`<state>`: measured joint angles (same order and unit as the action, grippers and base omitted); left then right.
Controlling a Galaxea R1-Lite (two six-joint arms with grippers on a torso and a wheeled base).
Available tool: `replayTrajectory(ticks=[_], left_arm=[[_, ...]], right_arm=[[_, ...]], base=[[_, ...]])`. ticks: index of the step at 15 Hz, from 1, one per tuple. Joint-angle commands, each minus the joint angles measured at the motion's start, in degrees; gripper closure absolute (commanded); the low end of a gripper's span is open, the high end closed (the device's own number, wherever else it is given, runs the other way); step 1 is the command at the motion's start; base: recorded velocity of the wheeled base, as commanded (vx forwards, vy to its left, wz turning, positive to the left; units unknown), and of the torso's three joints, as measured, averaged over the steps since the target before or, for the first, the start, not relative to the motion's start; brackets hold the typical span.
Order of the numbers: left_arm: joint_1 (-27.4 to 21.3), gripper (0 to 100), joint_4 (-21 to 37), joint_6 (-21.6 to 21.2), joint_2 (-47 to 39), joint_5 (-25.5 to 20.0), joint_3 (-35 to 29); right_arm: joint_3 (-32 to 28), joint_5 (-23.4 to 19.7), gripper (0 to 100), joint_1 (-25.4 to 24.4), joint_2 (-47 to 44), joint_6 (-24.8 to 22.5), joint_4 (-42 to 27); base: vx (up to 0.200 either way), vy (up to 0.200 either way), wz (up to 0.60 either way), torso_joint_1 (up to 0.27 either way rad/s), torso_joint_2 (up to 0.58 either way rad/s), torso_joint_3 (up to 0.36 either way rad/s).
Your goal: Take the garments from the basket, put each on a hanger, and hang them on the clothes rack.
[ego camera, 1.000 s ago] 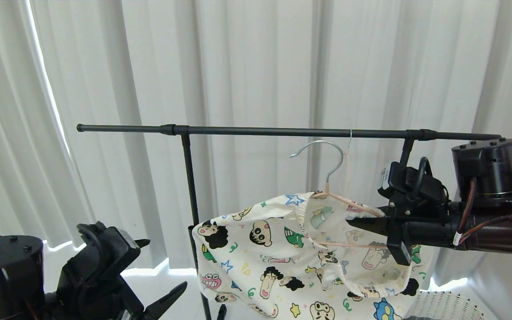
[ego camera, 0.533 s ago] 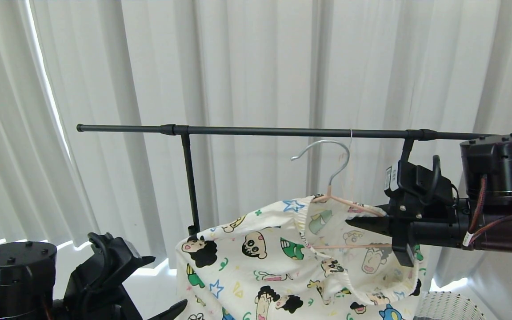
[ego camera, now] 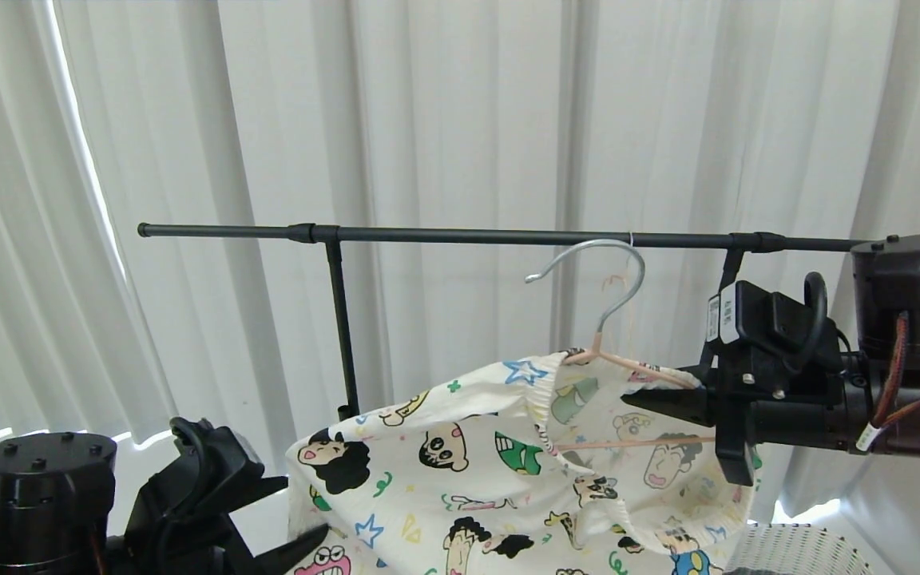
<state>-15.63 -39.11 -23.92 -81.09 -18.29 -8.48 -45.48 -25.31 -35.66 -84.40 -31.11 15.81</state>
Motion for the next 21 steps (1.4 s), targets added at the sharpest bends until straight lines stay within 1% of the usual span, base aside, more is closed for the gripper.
replayTrajectory(ticks=[1, 3, 5, 6, 7, 8, 11, 13, 19, 20, 21], left_arm=[[0.42, 100, 0.0, 0.01, -0.38, 0.0, -0.04], [3.15, 100, 0.0, 0.01, -0.47, 0.0, 0.31], [7.37, 100, 0.0, -0.25, -1.44, 0.18, 0.57], [8.25, 100, -0.09, -0.34, -1.79, 0.27, 0.66], [10.53, 100, -0.09, -0.52, -2.58, 0.36, 0.66], [11.23, 100, 0.0, -0.6, -3.11, 1.15, 0.75], [11.32, 100, -0.09, -0.52, -4.95, 6.24, 0.75], [11.32, 100, 0.0, -0.6, -5.13, 6.51, 0.75], [11.06, 100, -0.09, -0.43, -4.43, 6.42, 0.66], [11.06, 0, -0.09, -0.34, -4.43, 6.42, 0.57], [11.06, 0, -0.09, -0.25, -4.43, 6.42, 0.49]], right_arm=[[0.13, 0.0, 100, -0.11, 0.37, 0.0, 0.01], [0.22, 0.08, 100, 0.06, 0.37, 0.17, 0.01], [0.13, 0.08, 100, 0.41, 0.37, 0.17, 0.01], [0.13, 0.08, 100, 0.41, 0.37, 0.26, 0.01], [0.13, 0.08, 100, 0.41, 0.37, 0.44, 0.1], [0.13, 0.08, 100, 0.5, 0.37, 0.88, 0.18], [0.13, 0.43, 100, 0.5, 0.11, 4.04, 3.44], [0.13, 0.52, 100, 0.5, 0.11, 5.09, 4.14], [0.13, 0.52, 100, 0.5, -0.24, 5.27, 4.23], [0.13, 0.52, 100, 0.5, -0.33, 5.27, 4.23], [0.13, 0.52, 100, 0.5, -0.33, 5.27, 4.23]], base=[[0.0, 0.0, 0.0, 0.0, 0.0, 0.0], [0.0, 0.0, 0.0, 0.0, 0.0, 0.0], [0.0, 0.0, 0.0, 0.0, 0.0, 0.0], [0.0, 0.0, 0.0, 0.0, 0.0, 0.0], [0.0, 0.0, 0.0, 0.0, 0.0, 0.0], [0.0, 0.0, 0.0, 0.0, 0.0, 0.0], [0.0, 0.0, 0.0, 0.0, 0.0, 0.0], [0.0, 0.0, 0.0, 0.0, 0.0, 0.0], [0.0, 0.0, 0.0, 0.0, 0.0, 0.0], [0.0, 0.0, 0.0, 0.0, 0.0, 0.0], [0.0, 0.0, 0.0, 0.0, 0.0, 0.0]])
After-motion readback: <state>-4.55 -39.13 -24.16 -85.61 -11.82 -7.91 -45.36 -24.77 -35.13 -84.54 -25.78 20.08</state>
